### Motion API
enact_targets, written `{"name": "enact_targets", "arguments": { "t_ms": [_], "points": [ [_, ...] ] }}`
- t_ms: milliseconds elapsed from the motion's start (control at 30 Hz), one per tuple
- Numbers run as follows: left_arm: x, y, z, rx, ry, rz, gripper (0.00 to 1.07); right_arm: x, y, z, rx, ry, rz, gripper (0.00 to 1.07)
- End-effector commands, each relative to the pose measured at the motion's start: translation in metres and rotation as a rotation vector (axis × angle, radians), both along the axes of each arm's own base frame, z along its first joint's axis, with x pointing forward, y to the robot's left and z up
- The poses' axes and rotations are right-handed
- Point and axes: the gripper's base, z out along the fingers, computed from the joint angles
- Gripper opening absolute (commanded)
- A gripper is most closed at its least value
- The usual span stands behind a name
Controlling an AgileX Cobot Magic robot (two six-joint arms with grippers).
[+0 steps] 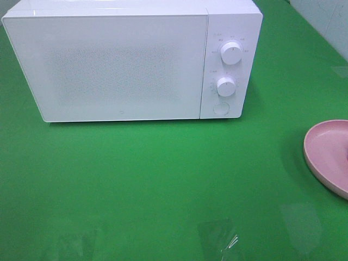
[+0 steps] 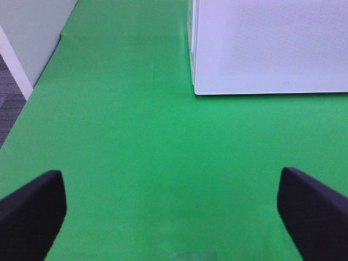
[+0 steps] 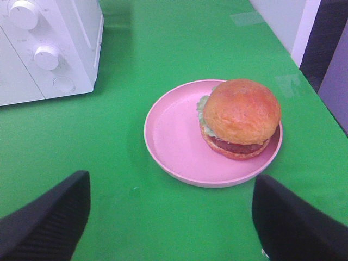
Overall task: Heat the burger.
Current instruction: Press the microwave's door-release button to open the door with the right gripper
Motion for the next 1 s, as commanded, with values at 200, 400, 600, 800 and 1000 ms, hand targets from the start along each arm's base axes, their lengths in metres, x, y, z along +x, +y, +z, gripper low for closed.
{"name": "enact_targets", "arguments": {
  "t_ms": [200,400,600,800,1000],
  "points": [
    [-0.0038,-0.0006,0.0003,-0.005,-0.031,-0.003,1.00,-0.0029,0.0000,0.0005,-0.007,-0.034,0.003,0.75],
    [-0.0038,-0.0006,0.0003,-0.005,-0.031,-0.003,1.00,-0.0029,0.0000,0.0005,-0.007,-0.034,0.003,0.75],
    [-0.0038,-0.0006,0.0003,-0.005,-0.031,-0.003,1.00,-0.0029,0.0000,0.0005,-0.007,-0.034,0.003,0.75],
    [-0.0038,-0.0006,0.0003,-0.005,-0.031,-0.003,1.00,-0.0029,0.0000,0.0005,-0.007,-0.034,0.003,0.75],
    [-0.0038,-0.0006,0.0003,-0.005,-0.031,-0.003,1.00,-0.0029,0.0000,0.0005,-0.007,-0.034,0.003,0.75]
  ]
}}
